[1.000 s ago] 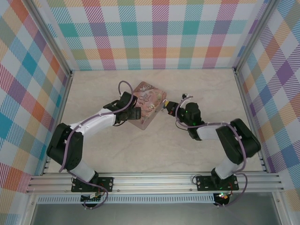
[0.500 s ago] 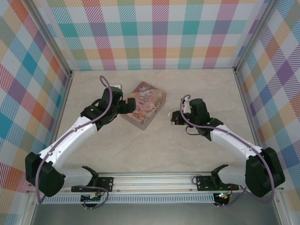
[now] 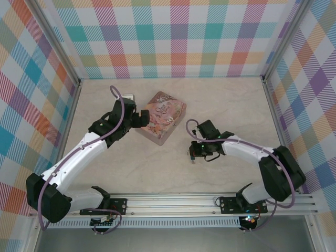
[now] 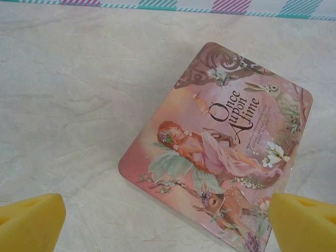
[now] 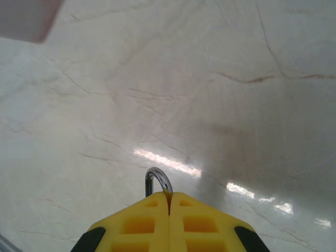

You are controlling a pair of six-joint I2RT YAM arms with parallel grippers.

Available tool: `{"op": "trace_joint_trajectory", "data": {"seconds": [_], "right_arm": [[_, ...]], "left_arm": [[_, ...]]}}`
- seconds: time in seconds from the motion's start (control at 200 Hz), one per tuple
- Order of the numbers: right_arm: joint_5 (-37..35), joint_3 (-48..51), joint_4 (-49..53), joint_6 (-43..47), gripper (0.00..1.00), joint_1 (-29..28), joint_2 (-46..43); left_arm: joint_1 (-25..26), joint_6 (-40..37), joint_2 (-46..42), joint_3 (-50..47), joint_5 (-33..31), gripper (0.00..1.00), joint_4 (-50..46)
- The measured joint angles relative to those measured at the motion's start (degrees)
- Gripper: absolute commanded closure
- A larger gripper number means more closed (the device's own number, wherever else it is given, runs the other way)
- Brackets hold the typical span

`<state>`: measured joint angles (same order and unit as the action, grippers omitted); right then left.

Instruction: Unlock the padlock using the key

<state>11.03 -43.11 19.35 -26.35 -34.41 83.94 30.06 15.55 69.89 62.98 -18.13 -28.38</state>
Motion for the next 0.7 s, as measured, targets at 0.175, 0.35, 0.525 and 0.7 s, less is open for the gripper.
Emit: {"op": "trace_joint_trajectory", "data": {"seconds": [0.175, 0.35, 0.525, 0.7], "right_arm": [[-0.02, -0.61, -1.14, -0.02, 0.96, -0.13, 3.61], [-0.61, -0.83, -1.95, -0.2, 0.9, -0.13, 4.68], [-1.77, -0.83, -3.02, -0.85, 0.77, -0.13, 4.87], [-4.68, -0.63, -2.86, -0.11, 0.64, -0.13, 1.49]], "left_arm": [[0.0, 0.0, 0.0, -0.61, -0.68, 0.01, -0.11], [0.0, 0.0, 0.0, -0.7, -1.09, 0.01, -0.07], [-0.02, 0.0, 0.0, -0.7, -1.07, 0.0, -0.11], [-0.87, 0.0, 0.0, -0.7, -0.61, 0.0, -0.22]]}}
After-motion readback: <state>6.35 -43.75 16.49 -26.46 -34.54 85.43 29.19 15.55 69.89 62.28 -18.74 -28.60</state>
